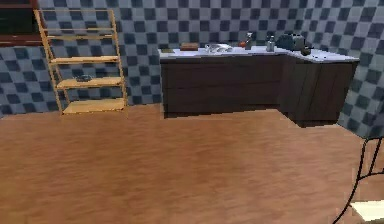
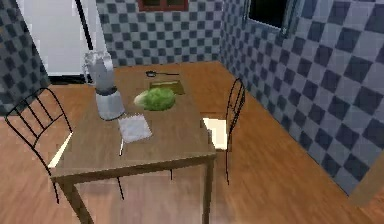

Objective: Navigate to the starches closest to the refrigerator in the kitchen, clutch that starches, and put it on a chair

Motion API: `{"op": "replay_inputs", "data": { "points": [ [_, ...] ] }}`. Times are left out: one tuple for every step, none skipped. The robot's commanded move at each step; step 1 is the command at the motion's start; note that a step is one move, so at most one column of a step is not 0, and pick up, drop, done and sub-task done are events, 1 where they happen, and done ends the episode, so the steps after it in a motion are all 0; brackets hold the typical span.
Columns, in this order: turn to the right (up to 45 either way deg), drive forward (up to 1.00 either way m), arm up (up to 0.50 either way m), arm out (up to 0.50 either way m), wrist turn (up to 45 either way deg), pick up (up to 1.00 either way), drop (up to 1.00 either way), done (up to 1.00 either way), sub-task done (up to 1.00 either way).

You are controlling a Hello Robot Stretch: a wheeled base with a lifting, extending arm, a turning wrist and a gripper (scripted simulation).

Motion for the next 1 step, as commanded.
{"op": "replay_inputs", "data": {
  "points": [
    [0.0,0.75,0.0,0.0,0.0,0.0,0.0,0.0,0.0]
  ]
}}
